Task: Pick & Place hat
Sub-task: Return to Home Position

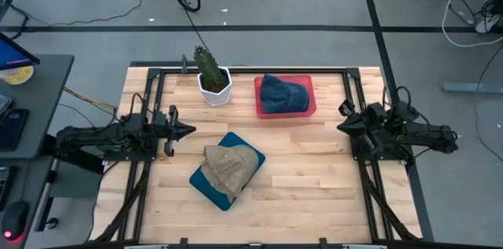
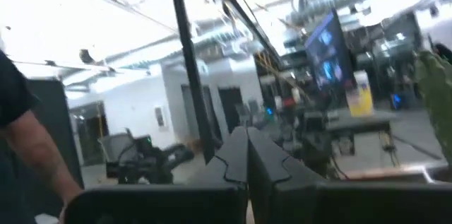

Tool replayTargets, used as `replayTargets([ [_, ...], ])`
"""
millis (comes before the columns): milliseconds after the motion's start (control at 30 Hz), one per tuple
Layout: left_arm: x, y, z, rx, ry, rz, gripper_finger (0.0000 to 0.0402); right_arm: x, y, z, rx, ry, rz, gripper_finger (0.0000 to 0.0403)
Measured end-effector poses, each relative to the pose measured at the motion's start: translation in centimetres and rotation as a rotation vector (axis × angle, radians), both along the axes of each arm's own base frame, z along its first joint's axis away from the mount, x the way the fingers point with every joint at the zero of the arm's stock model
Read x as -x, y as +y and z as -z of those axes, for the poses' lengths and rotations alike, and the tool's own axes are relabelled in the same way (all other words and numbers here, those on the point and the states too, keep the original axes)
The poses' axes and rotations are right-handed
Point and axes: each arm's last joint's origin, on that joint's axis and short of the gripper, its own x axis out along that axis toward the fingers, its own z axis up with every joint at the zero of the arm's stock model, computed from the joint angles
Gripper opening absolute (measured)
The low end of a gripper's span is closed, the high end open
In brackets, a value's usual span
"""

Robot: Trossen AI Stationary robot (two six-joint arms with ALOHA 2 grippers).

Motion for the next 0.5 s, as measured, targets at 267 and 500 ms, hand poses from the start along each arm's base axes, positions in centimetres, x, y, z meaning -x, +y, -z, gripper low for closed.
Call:
replayTargets([
  [267,0.0,0.0,0.0,0.001,0.0,0.0,0.0003,-0.9,0.4,4.2,-0.088,-0.078,-0.086,0.0],
  [500,0.0,0.0,0.0,0.0,0.0,0.0,0.0003,-1.1,0.7,4.4,-0.016,-0.069,-0.054,0.0],
])
